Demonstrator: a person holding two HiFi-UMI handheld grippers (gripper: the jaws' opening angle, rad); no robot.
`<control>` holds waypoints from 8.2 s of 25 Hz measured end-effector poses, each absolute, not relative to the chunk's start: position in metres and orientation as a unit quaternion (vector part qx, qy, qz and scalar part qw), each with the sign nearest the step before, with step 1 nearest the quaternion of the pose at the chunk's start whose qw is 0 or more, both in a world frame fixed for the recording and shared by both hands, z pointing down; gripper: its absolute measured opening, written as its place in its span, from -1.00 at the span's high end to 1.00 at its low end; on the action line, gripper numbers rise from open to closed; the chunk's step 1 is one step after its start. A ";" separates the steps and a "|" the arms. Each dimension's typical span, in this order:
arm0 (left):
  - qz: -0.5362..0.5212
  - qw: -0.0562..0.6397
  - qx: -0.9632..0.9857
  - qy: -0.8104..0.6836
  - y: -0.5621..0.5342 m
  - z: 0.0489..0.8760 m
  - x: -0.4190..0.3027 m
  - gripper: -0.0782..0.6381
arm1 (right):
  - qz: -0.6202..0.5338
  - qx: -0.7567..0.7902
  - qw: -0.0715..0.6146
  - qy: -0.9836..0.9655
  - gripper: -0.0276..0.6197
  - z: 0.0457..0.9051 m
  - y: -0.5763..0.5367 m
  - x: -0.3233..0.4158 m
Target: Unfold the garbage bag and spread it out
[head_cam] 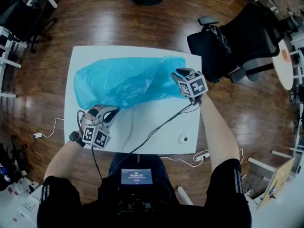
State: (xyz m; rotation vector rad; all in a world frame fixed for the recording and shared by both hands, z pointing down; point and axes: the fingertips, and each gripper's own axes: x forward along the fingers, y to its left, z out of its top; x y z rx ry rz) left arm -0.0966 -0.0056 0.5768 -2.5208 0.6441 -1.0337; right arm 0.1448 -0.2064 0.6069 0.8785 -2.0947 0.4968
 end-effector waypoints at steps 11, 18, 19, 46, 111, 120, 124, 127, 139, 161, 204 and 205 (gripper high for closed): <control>-0.370 0.157 -0.891 0.211 0.012 0.597 -0.092 0.71 | 0.249 0.243 0.353 -0.869 0.35 0.536 -0.233 0.067; -0.371 0.171 -0.892 0.195 0.018 0.608 -0.093 0.71 | 0.295 0.187 0.417 -0.839 0.35 0.577 -0.253 0.011; -0.369 0.167 -0.893 0.198 0.018 0.606 -0.093 0.71 | 0.307 0.181 0.426 -0.831 0.35 0.587 -0.254 0.005; -0.362 0.144 -0.898 0.206 0.020 0.616 -0.104 0.71 | 0.399 0.218 0.481 -0.749 0.35 0.712 -0.242 -0.035; -0.374 -0.007 -0.884 0.279 0.064 0.632 -0.214 0.50 | 0.292 0.184 0.497 -0.796 0.28 0.676 -0.201 -0.087; -0.372 -0.017 -0.887 0.273 0.075 0.638 -0.214 0.50 | 0.321 0.224 0.533 -0.750 0.29 0.715 -0.186 -0.058; -0.373 -0.026 -0.887 0.271 0.080 0.644 -0.219 0.50 | 0.309 0.241 0.530 -0.752 0.29 0.716 -0.193 -0.056; -0.374 -0.034 -0.886 0.271 0.083 0.646 -0.221 0.50 | 0.308 0.245 0.531 -0.750 0.29 0.716 -0.198 -0.053; -0.373 -0.082 -0.880 0.282 0.113 0.648 -0.234 0.49 | 0.296 0.258 0.528 -0.753 0.29 0.713 -0.200 -0.053; -0.329 -0.041 -0.881 0.337 0.103 0.557 -0.248 0.26 | 0.291 0.271 0.527 -0.751 0.29 0.716 -0.203 -0.048; -0.378 -0.305 -0.727 0.485 -0.124 0.701 -0.265 0.33 | 0.237 0.412 0.358 -0.804 0.29 0.603 -0.127 0.099; -0.378 -0.304 -0.728 0.485 -0.125 0.701 -0.264 0.33 | 0.249 0.421 0.355 -0.796 0.29 0.607 -0.119 0.109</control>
